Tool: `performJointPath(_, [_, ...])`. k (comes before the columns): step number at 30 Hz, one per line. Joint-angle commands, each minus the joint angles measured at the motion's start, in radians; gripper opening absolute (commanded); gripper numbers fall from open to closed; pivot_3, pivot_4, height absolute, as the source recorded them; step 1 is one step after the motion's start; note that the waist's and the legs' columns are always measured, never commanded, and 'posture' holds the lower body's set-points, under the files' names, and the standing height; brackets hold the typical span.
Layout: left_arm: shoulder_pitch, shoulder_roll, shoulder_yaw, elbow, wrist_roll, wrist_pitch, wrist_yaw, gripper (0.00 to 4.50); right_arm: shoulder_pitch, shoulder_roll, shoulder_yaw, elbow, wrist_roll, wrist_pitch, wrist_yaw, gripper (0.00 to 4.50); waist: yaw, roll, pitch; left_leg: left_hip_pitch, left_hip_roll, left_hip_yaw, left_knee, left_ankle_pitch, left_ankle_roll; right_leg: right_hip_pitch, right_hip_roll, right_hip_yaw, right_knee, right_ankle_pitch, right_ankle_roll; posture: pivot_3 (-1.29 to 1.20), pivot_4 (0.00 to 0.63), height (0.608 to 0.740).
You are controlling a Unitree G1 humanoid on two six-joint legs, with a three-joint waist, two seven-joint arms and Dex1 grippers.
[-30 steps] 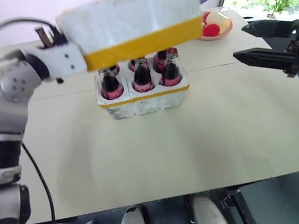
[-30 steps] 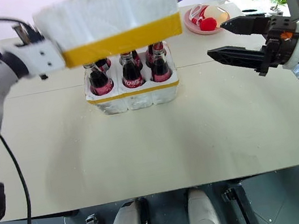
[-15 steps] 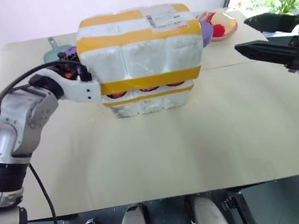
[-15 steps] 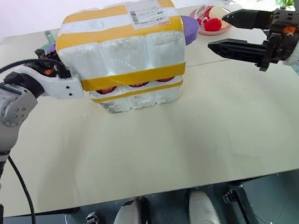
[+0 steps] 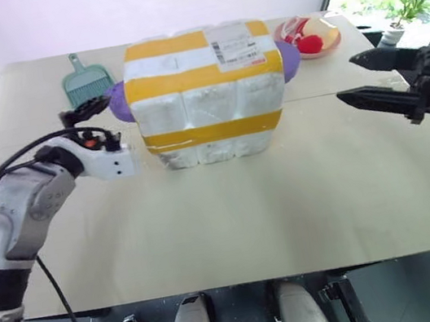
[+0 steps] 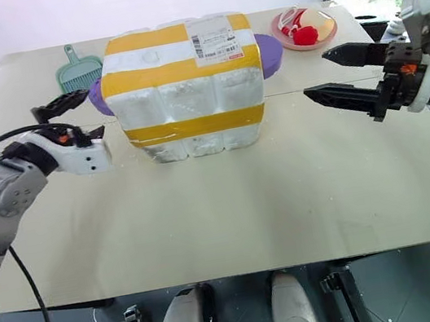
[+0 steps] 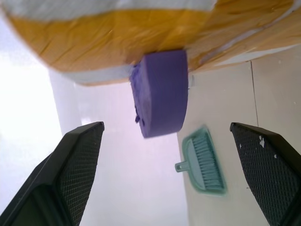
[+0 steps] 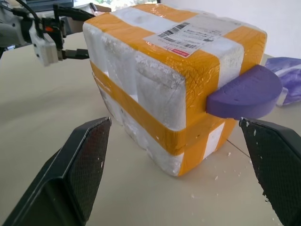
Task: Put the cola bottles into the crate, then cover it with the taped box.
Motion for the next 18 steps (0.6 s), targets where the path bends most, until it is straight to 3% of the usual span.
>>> performJointPath(1, [0.129,0.0,0.148,-0.073,-0.34,0.049,-0.172,4.46,0.018,-0.028,-0.041,-0.018,-0.014,-0.024,0.023,4.5,-0.001,0.0,0.0,0.0,0.0,0.0,0.0,0.0,0.0,0.0,0.0,0.0,0.0,0.0,0.0,0.0,0.15,0.736])
performJointPath(3, [0.206,-0.002,0.226,-0.119,-0.576,0.186,-0.318,4.46,0.031,-0.034,-0.041,-0.016,-0.021,-0.029,0.033,4.5,0.0,0.0,0.0,0.0,0.0,0.0,0.0,0.0,0.0,0.0,0.0,0.0,0.0,0.0,0.0,0.0,0.15,0.736])
performJointPath(6, [0.18,0.058,0.414,-0.14,-1.151,0.82,-0.517,4.46,0.035,-0.036,-0.024,-0.01,-0.034,-0.032,0.046,4.5,0.004,-0.001,0.0,0.0,0.0,-0.001,0.0,0.0,0.0,0.0,0.0,-0.001,0.001,0.0,0.0,0.0,0.15,0.736])
performJointPath(8, [0.108,0.143,0.476,-0.08,-1.336,1.043,-0.606,4.46,0.023,-0.03,0.004,0.0,-0.052,-0.042,0.047,4.5,0.004,-0.002,0.0,0.0,0.001,-0.002,0.001,0.0,0.0,0.001,0.0,-0.002,0.001,0.0,0.0,0.0,0.15,0.736])
performJointPath(13, [0.019,0.252,0.494,-0.032,-1.451,1.16,-0.747,4.46,-0.032,-0.009,0.066,0.023,-0.069,-0.048,0.046,4.5,-0.002,0.0,0.0,0.001,0.0,-0.002,0.001,0.0,0.0,0.002,0.0,-0.001,0.0,0.0,0.0,0.0,0.15,0.736])
performJointPath(18, [0.001,0.308,0.399,-0.02,-1.348,1.07,-0.82,4.46,-0.079,0.017,0.12,0.037,-0.081,-0.058,0.053,4.5,-0.007,0.001,0.0,0.002,0.0,-0.001,-0.001,0.0,0.0,0.002,0.001,-0.001,0.0,0.0,-0.001,0.0,0.15,0.736])
